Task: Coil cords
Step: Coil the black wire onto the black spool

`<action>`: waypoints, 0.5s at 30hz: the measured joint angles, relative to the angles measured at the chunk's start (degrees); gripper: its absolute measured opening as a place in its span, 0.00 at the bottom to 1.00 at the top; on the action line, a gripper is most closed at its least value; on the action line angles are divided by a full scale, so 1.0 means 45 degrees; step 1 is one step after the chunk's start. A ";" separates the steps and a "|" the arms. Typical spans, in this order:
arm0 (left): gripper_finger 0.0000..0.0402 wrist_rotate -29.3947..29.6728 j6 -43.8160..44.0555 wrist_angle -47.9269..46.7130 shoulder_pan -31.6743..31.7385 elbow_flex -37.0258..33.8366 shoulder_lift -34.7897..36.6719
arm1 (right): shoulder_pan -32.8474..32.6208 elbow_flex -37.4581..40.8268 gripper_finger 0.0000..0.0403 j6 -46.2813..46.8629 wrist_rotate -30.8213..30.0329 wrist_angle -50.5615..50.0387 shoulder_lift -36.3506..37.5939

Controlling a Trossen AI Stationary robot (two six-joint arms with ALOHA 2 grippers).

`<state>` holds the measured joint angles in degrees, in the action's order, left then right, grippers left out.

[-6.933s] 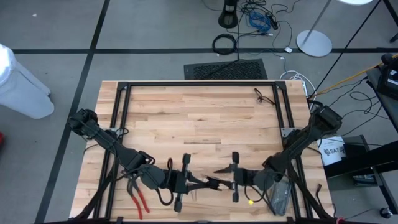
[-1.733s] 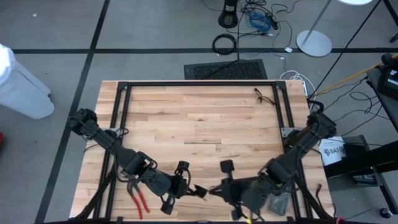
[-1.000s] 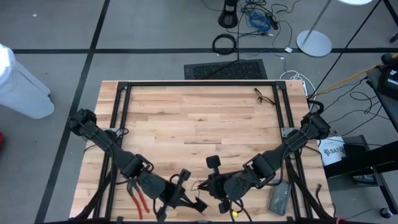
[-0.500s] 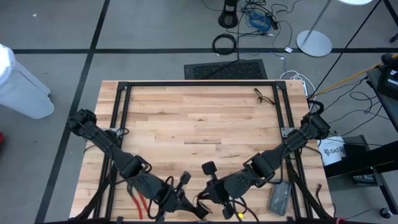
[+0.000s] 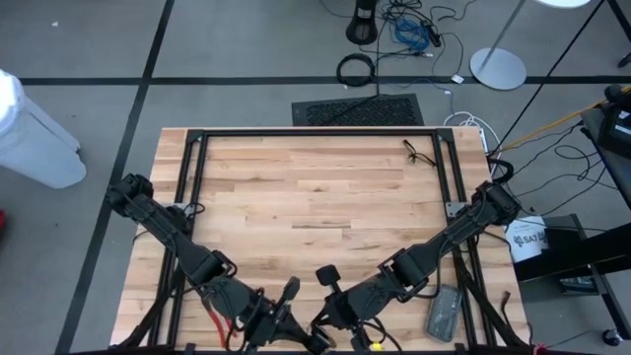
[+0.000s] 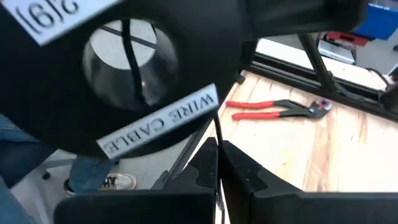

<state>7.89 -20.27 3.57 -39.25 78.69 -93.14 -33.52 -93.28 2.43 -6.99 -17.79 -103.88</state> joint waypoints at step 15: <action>0.01 0.1819 0.0426 -0.0500 -0.0211 0.0001 0.0005 | -0.0154 0.0089 0.01 0.1631 -0.0595 -0.1973 0.0491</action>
<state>16.08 -18.36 1.32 -40.20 78.70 -93.12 -34.21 -92.88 9.77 -9.67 -26.67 -101.67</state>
